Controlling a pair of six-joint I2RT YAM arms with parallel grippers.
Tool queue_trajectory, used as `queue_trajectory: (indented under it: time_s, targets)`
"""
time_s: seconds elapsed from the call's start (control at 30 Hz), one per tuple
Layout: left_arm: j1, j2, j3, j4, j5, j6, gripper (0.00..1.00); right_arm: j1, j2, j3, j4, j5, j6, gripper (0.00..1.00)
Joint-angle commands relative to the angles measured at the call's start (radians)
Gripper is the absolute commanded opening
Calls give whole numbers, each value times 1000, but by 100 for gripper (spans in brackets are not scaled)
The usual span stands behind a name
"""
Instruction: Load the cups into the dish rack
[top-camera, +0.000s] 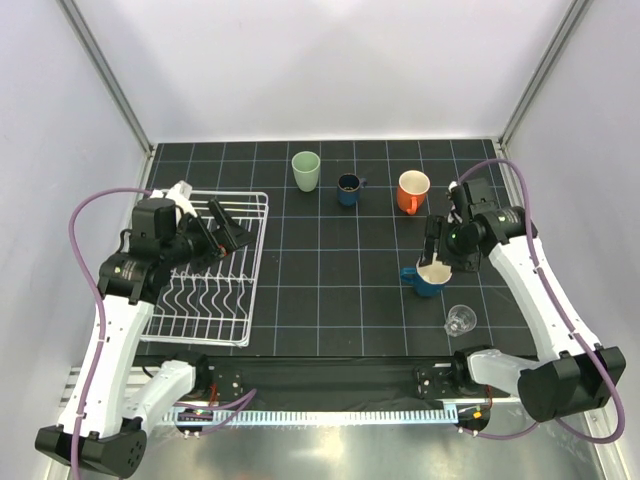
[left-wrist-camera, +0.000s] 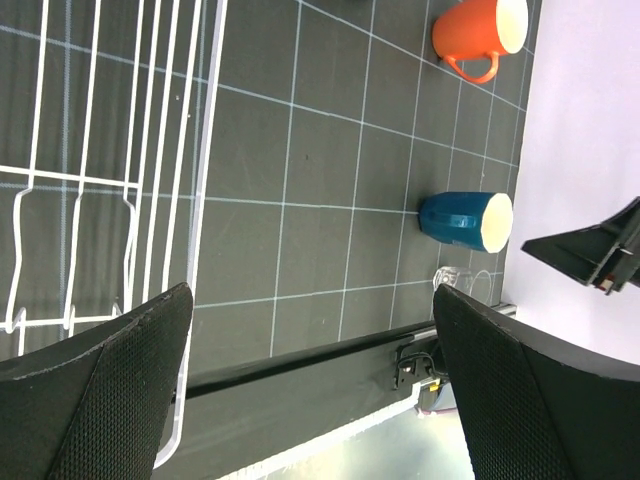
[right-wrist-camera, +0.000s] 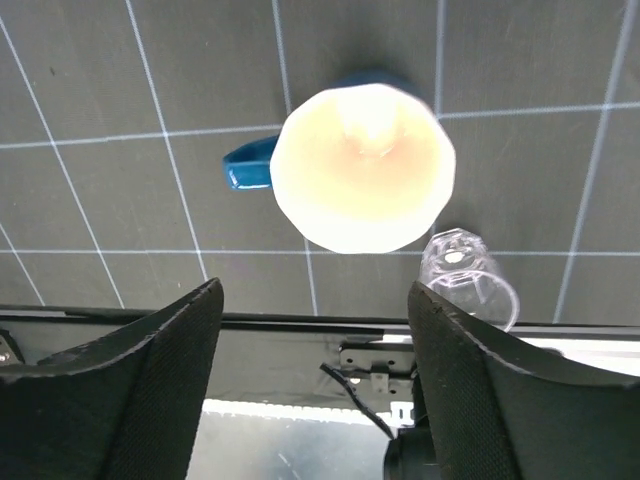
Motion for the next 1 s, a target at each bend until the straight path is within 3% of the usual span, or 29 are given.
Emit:
queue_trajectory:
  time_s: [0.0, 0.3, 0.4, 0.77, 0.97]
  targets:
    - [3, -4, 5, 5, 38, 24, 100, 34, -12, -23, 46, 13, 45, 74]
    - [2, 8, 22, -8, 21, 25, 100, 48, 73, -8, 98, 160, 302, 73]
    - [2, 14, 30, -19, 4, 28, 94, 48, 110, -2, 83, 204, 411, 72]
    - [2, 6, 35, -28, -7, 53, 90, 49, 224, 20, 123, 250, 518, 67]
    - [-9, 0, 44, -44, -30, 79, 90, 49, 290, 3, 146, 233, 556, 57]
